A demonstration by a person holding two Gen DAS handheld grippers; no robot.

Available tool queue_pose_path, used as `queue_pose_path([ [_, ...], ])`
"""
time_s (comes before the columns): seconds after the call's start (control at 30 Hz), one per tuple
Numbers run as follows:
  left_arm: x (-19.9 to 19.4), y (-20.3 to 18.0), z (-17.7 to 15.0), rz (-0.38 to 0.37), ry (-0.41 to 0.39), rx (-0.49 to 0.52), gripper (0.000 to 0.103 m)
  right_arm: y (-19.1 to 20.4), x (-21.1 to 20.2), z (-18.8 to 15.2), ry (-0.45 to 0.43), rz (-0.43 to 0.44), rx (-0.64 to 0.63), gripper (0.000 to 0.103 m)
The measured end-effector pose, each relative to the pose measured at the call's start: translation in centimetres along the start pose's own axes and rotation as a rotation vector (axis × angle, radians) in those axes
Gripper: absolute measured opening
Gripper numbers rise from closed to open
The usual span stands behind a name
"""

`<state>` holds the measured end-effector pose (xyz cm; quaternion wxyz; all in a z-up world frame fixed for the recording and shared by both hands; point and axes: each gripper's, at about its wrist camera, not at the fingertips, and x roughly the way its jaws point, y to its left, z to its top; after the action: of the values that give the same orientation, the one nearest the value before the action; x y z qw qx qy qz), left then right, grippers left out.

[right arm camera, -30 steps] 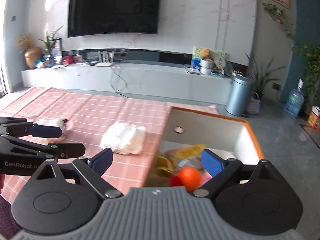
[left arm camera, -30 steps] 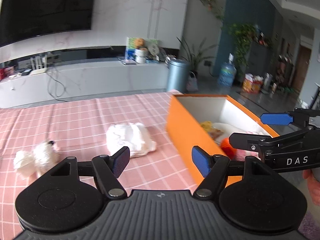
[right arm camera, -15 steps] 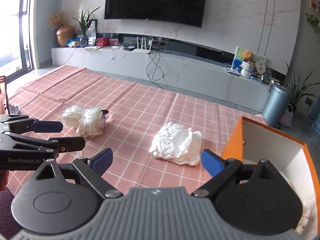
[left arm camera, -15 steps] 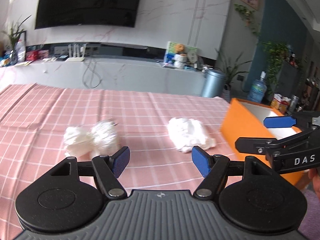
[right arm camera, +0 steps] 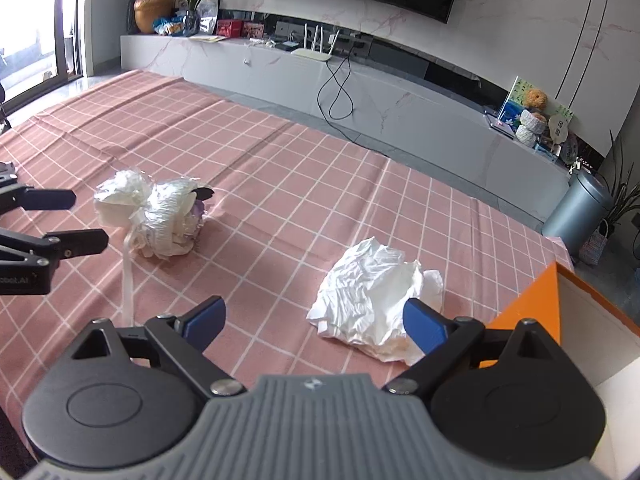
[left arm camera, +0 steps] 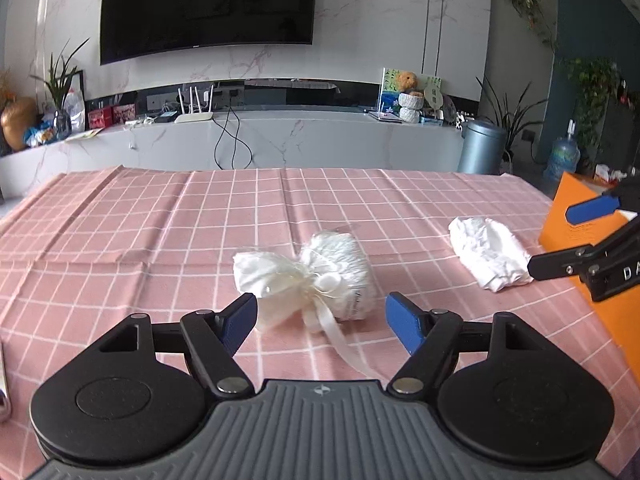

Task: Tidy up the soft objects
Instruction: 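Grasp the clear ribboned bag with the left tool while the right tool grasps the white tissue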

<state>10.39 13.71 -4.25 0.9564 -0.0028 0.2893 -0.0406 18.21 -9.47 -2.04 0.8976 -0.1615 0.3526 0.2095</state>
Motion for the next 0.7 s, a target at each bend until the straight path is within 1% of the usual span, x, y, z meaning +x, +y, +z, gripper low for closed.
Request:
queue_pose_path([
  [0.13, 1.4, -0.2, 0.3, -0.003, 0.014, 0.068, 0.088, -0.4, 2.0, 0.7, 0.034, 0.004, 0.013, 0.094],
  [0.2, 2.1, -0.6, 0.5, 0.010, 0.014, 0.119, 0.088, -0.6, 2.6, 1.0, 0.044, 0.005, 0.016, 0.094],
  [0.33, 3.4, -1.7, 1.3, 0.022, 0.015, 0.266, 0.088, -0.9, 3.8, 1.4, 0.065, 0.004, 0.009, 0.094],
  [0.4, 4.1, -2.2, 1.7, 0.012, 0.024, 0.336, 0.088, -1.3, 4.2, 1.5, 0.078, 0.007, 0.014, 0.094],
  [0.53, 5.7, -3.3, 1.8, -0.051, 0.091, 0.465, 0.089, -1.9, 4.9, 1.9, 0.109, 0.018, 0.015, 0.094],
  [0.6, 6.4, -3.8, 1.6, -0.044, 0.115, 0.563, 0.089, -2.4, 5.2, 2.1, 0.132, 0.022, -0.002, 0.094],
  [0.63, 6.7, -4.1, 1.4, -0.043, 0.128, 0.615, 0.092, -2.6, 5.3, 2.3, 0.145, 0.024, -0.015, 0.094],
  [0.7, 7.2, -4.4, 1.4, -0.055, 0.158, 0.699, 0.094, -3.2, 5.6, 2.6, 0.169, 0.027, -0.044, 0.094],
])
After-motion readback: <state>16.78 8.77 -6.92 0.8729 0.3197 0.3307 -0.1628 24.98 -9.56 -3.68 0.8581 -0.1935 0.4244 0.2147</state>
